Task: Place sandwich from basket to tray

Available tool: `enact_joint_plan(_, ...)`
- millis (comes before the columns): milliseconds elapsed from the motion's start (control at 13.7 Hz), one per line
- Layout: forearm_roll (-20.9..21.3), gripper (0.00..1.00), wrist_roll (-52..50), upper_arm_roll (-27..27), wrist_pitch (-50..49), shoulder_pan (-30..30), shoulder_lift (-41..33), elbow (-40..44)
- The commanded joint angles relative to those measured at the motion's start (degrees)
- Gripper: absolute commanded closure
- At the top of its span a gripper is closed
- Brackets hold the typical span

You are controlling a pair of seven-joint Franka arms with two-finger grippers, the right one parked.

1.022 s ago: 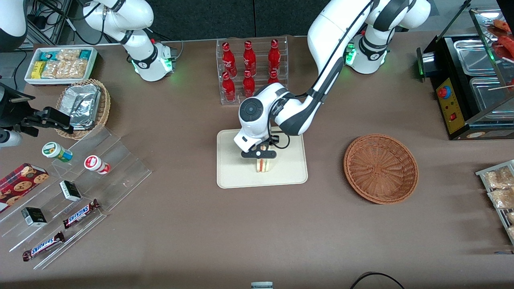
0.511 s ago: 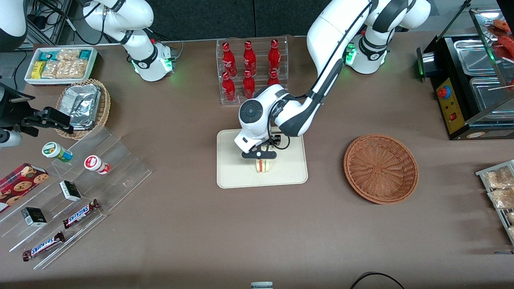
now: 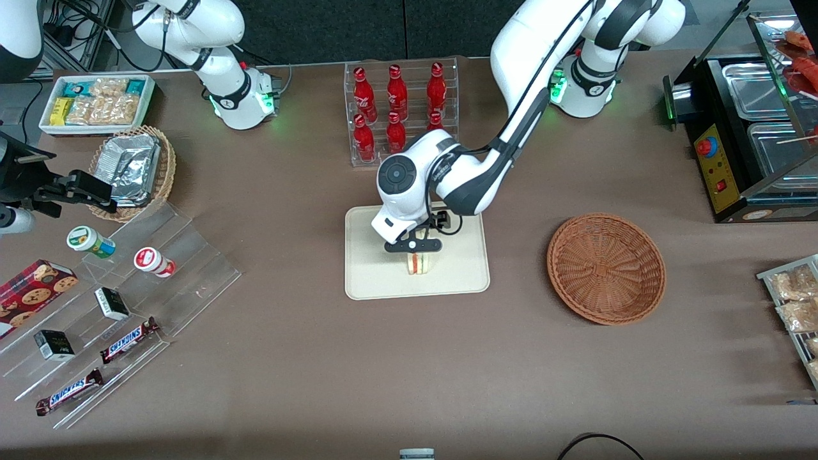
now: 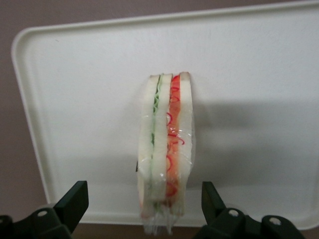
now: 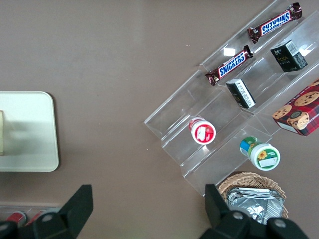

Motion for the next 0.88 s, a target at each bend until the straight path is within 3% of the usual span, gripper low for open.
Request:
enact_joint_plan(0,-0.3,0.0,-1.5,0.4,-7.5,0.8,-5.8,1.2)
enact_joint_plan(657,-2.1,0.0,-1.5,0.5,-14.2,15.7,-12.4,0.2)
enact_joint_plan(803,-2.3,0.0,2.6,0.6,-14.9,18.2,-13.4,0.0)
